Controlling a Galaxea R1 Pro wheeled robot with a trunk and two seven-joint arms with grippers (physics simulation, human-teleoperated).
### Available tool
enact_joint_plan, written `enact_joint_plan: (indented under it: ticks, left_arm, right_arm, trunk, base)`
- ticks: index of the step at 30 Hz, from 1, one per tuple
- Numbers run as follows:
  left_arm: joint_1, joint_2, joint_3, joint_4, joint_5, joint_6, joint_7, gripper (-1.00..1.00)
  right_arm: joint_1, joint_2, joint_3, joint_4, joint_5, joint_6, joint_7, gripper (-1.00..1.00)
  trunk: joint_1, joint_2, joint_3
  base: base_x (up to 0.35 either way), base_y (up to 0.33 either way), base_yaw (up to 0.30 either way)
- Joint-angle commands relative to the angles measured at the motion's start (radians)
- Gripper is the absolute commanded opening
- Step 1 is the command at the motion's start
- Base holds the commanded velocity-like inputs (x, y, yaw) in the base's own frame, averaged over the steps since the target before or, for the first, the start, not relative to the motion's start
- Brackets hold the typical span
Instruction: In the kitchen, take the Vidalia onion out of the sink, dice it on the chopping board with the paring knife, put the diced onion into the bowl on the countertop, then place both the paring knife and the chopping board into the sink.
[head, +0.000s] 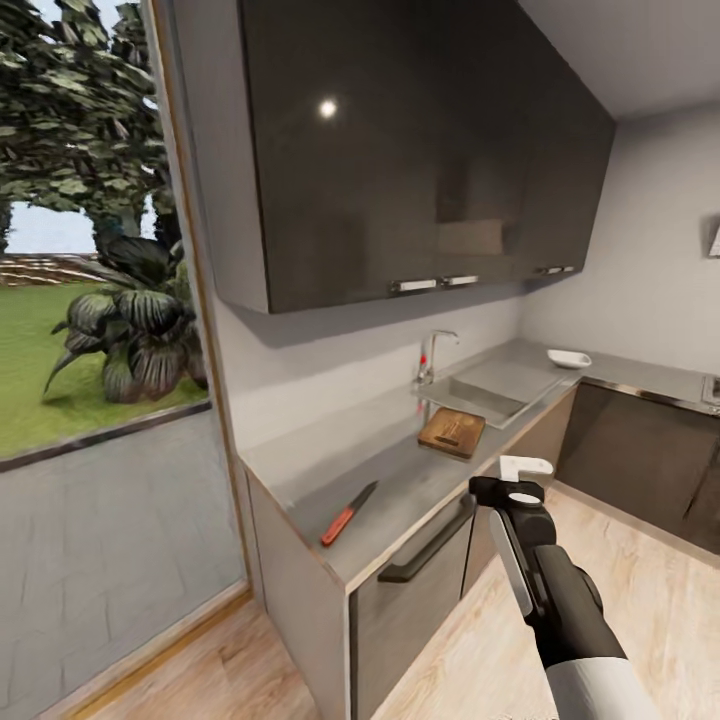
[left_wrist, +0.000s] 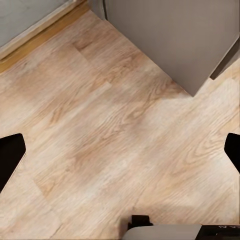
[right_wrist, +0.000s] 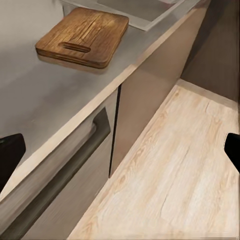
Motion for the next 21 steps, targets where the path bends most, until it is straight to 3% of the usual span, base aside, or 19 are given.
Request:
enact_joint_plan:
  ticks: [1, 14, 21]
  left_arm:
    - [0.000, 0.000, 0.000, 0.000, 0.002, -0.003, -0.001, 1.00]
    - [0.000, 0.000, 0.000, 0.000, 0.002, -0.003, -0.001, 1.00]
    - [0.000, 0.000, 0.000, 0.000, 0.002, -0.003, -0.001, 1.00]
  right_arm:
    - [-0.001, 0.001, -0.001, 0.000, -0.001, 0.004, -0.003, 1.00]
    - [-0.001, 0.001, 0.001, 0.000, -0.001, 0.005, -0.003, 1.00]
    - [-0.001, 0.002, 0.001, 0.015, -0.002, 0.005, -0.003, 1.00]
  trunk:
    - [0.001, -0.001, 0.000]
    - [0.001, -0.001, 0.000]
    - [0.001, -0.001, 0.000]
  base:
    - [0.116, 0.278, -0.270]
    - [0.116, 0.278, -0.259]
    - [0.116, 0.278, -0.059]
